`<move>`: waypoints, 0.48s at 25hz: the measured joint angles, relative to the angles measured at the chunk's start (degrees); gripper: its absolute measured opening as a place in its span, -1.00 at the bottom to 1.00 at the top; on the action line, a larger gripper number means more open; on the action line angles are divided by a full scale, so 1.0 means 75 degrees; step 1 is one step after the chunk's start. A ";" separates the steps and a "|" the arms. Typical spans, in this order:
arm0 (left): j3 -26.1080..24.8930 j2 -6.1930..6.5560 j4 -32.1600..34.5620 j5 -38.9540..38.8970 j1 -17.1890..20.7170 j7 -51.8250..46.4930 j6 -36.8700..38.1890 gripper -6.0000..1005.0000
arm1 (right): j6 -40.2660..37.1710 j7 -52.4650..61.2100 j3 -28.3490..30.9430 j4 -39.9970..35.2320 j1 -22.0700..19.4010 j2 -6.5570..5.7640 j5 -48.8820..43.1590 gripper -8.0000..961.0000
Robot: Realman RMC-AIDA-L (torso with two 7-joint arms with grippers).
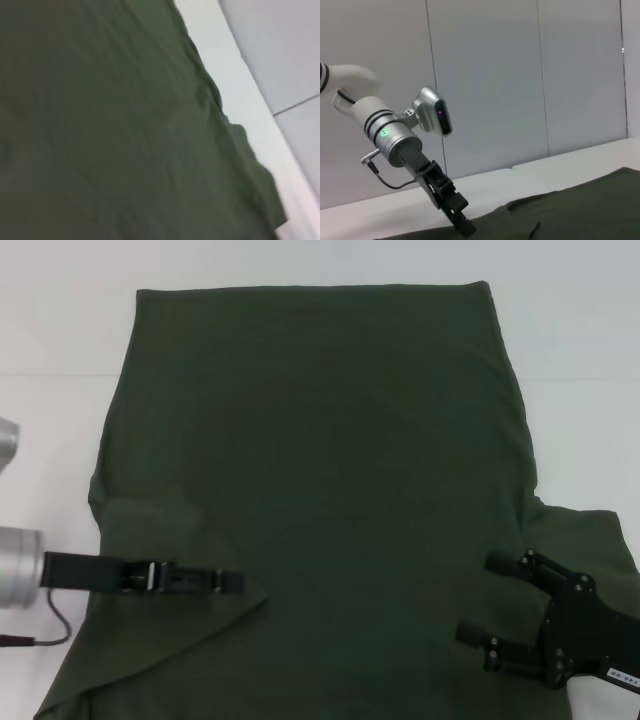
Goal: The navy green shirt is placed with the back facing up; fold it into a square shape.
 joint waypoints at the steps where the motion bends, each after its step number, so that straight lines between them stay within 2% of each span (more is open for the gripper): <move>1: 0.0000 -0.0017 0.0246 -0.0001 0.0168 0.0901 -0.0055 0.81 | 0.0007 -0.0002 -0.0009 0.0000 0.0000 0.0000 0.0000 0.96; 2: 0.0000 -0.0017 0.0246 -0.0001 0.0168 0.0901 -0.0055 0.81 | 0.0009 -0.0008 -0.0011 0.0000 -0.0002 -0.0001 0.0000 0.96; 4: -0.0001 -0.0067 0.0557 -0.0010 0.0370 0.1775 -0.0116 0.81 | 0.0012 -0.0024 -0.0007 0.0000 -0.0011 -0.0003 0.0000 0.96; 8: 0.0026 -0.0351 0.1457 -0.0008 0.0949 0.3452 -0.0454 0.81 | 0.0042 -0.0055 0.0024 -0.0010 -0.0044 -0.0013 0.0000 0.96; 12: 0.0014 -0.0608 0.2280 -0.0034 0.1360 0.3697 -0.0786 0.81 | 0.0088 -0.0069 0.0036 -0.0012 -0.0088 -0.0016 0.0001 0.95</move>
